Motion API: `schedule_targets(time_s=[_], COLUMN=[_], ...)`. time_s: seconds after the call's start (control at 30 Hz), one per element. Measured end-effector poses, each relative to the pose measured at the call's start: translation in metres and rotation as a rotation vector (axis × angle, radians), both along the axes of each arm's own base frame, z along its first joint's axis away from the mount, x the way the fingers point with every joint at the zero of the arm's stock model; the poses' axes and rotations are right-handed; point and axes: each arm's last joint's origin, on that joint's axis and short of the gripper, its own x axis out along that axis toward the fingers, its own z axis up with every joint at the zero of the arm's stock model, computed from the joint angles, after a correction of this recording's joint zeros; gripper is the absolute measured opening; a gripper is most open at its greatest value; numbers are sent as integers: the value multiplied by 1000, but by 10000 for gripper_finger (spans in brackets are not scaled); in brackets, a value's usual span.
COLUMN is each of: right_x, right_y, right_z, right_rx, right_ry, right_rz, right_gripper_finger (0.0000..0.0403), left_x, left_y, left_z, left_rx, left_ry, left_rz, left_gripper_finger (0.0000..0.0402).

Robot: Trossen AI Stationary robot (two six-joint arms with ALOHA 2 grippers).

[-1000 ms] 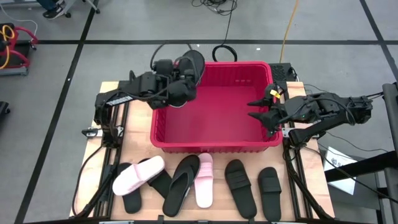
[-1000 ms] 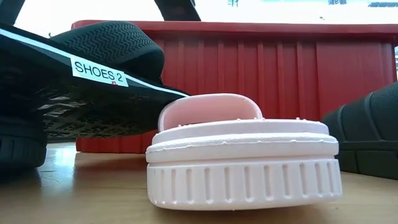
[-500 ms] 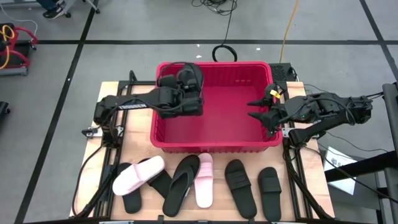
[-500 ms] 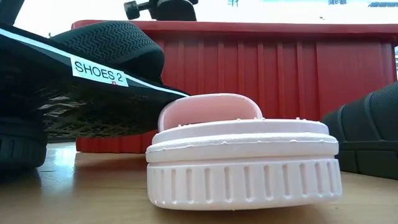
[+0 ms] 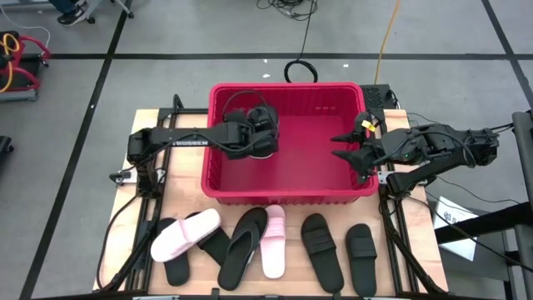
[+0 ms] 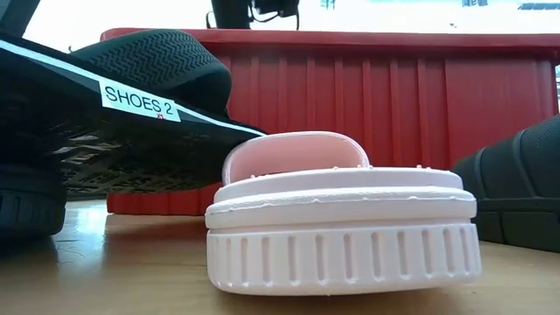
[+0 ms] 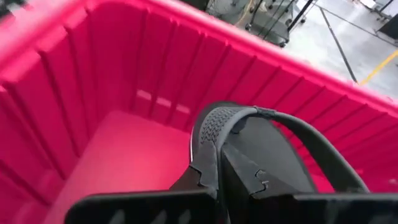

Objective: Pick and place slides into bin
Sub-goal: Put the right black slipper into the red bin

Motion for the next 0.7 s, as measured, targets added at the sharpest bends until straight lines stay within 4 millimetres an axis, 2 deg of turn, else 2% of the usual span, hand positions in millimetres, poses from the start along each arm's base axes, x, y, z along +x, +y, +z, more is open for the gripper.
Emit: schedule_targets(time_s=[0.37,0.7], right_x=[0,0], right_y=[0,0], right_z=[0,0], right_rx=[-1,-2], right_ry=[1,1], right_rz=[0,1], right_gripper_finger=[158,164], left_x=[6,4], left_y=[21,24], left_z=[-38,-72], left_rx=[-13,-6], left_ry=[-39,-68], left_rz=[-43,-43], left_gripper_finger=[0,0])
